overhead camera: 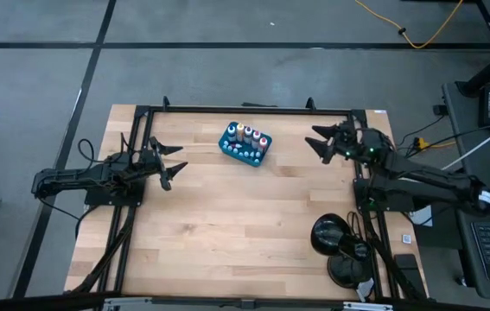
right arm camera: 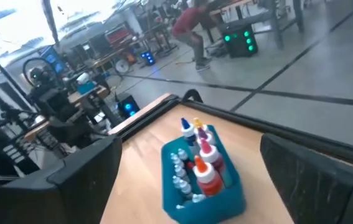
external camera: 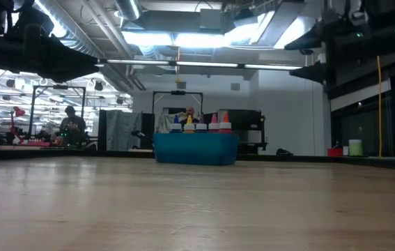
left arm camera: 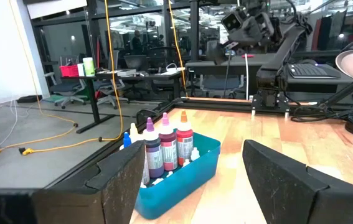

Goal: Pick & Place food coloring
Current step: Return to Home Position

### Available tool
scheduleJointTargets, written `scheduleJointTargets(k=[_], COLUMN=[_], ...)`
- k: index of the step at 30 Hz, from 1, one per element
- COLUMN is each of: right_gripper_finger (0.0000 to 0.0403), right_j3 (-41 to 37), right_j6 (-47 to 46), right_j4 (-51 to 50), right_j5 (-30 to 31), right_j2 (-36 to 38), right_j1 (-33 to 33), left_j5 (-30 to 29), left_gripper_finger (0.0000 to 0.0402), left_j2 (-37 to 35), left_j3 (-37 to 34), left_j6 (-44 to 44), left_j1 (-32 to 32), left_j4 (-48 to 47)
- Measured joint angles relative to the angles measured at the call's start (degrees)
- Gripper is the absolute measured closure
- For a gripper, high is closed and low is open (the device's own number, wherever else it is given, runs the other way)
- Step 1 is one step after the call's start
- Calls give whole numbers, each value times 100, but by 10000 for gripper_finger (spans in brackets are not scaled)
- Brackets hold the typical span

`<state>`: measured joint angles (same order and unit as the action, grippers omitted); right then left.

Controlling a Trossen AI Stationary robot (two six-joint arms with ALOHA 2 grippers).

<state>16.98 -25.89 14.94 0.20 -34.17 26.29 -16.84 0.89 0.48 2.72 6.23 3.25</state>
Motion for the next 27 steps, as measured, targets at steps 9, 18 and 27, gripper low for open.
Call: scheduleJointTargets(k=[9, 18, 27], right_gripper_finger=[21, 21, 21], right_j3=[-874, -1542, -1662], right_j6=[398, 313, -79], right_j4=[421, 449, -95], right_j5=[-133, 289, 661], right_j2=[860, 1417, 1638], right_j1=[211, 424, 748], left_j5=[0, 0, 0], left_gripper_finger=[135, 135, 135], left_j2=[-1, -1, -1], left_j3=[0, -1, 0], left_j6=[0, 2, 0], left_j1=[-2, 1, -1], left_j4=[-1, -1, -1])
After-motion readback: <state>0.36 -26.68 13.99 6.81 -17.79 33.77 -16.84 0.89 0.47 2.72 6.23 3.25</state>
